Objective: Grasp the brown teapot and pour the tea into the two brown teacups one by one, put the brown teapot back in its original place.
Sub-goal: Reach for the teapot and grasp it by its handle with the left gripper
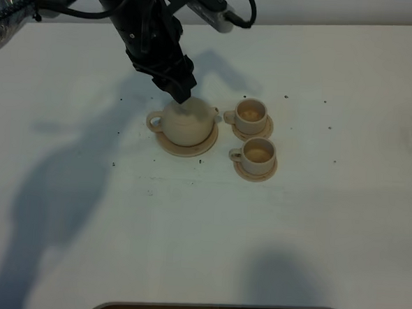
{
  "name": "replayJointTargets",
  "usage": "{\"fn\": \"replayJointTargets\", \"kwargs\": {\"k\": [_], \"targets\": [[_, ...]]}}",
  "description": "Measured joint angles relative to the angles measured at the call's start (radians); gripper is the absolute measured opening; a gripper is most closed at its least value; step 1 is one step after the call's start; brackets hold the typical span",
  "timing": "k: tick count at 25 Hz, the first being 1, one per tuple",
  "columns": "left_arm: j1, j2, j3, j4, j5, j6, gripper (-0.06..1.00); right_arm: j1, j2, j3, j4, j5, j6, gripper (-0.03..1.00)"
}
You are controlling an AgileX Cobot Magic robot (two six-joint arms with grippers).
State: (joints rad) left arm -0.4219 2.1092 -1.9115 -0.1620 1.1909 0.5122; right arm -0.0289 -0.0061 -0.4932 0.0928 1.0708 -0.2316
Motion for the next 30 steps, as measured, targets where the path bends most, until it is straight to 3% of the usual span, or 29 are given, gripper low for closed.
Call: {"fn": "replayJointTargets", "kwargs": {"k": [4,7,12,19,25,30], "targets": [[-0.018,0.002,0.0,0.019,0.0,0.082,0.51,0.0,0.0,0.0,0.0,0.0,0.0,0.44],[-0.018,0.002,0.001,0.085,0.0,0.139,0.51,0.0,0.0,0.0,0.0,0.0,0.0,0.44],[-0.017,0.002,0.059,0.214,0.0,0.332,0.51,0.0,0.0,0.0,0.0,0.0,0.0,0.44],[-0.005,0.024,0.129,0.262,0.0,0.521,0.51,0.0,0.0,0.0,0.0,0.0,0.0,0.44],[0.007,0.067,0.129,0.26,-0.005,0.557,0.51,0.0,0.0,0.0,0.0,0.0,0.0,0.44],[0.007,0.072,0.129,0.23,-0.118,0.558,0.51,0.0,0.0,0.0,0.0,0.0,-0.001,0.44]]}}
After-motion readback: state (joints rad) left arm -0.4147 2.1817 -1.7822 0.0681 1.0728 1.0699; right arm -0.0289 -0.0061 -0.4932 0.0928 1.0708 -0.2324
